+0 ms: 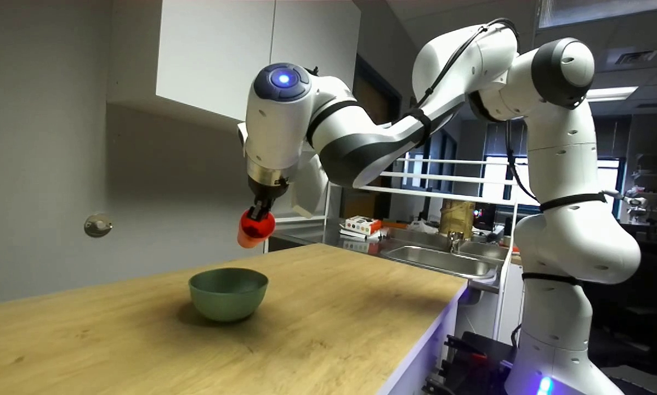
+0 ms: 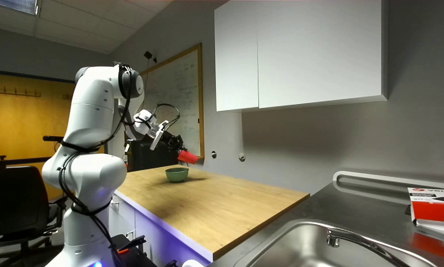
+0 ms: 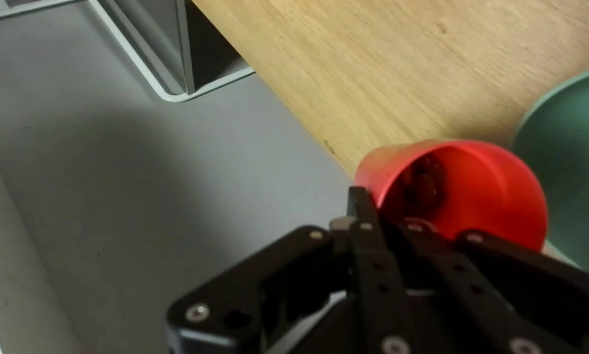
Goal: Take the orange cup from the table and empty its contents into the mint green bowl
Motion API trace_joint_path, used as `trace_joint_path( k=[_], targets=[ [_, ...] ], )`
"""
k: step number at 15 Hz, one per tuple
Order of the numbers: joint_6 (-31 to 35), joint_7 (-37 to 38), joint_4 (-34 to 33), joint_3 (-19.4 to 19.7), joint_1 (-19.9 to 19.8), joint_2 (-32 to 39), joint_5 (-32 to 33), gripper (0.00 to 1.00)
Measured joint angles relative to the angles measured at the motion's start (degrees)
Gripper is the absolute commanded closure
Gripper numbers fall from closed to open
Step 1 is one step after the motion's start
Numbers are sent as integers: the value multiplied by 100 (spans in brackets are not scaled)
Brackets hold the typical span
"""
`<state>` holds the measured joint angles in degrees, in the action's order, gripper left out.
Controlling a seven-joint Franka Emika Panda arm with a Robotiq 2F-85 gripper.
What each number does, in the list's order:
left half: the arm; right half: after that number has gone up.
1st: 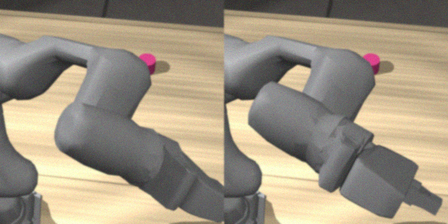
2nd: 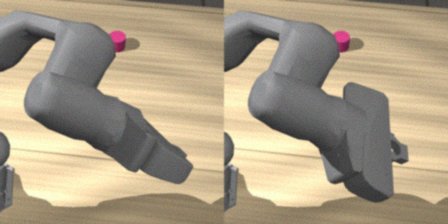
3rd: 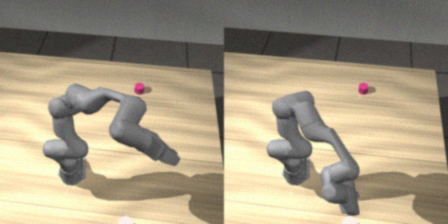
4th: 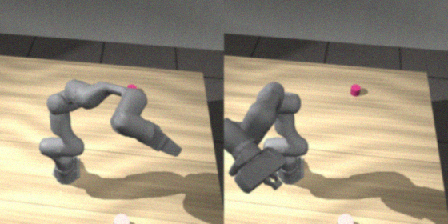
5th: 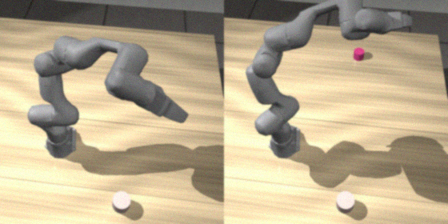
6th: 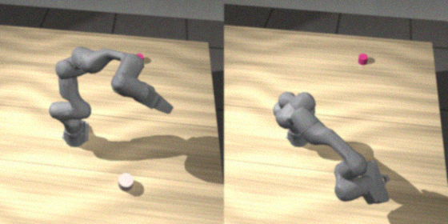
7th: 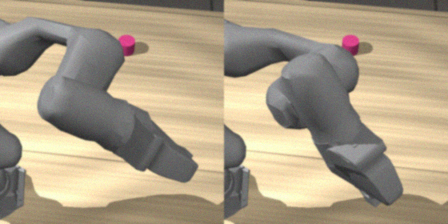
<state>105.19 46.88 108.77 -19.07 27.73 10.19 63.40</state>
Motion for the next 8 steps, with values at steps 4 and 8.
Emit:
trace_joint_path(
  k=[4, 8],
  targets=[
    [-1, 638, 229, -27, 43, 125, 570, 98],
    [-22, 1429, 527, -120, 106, 197, 1293, 99]
  ],
)
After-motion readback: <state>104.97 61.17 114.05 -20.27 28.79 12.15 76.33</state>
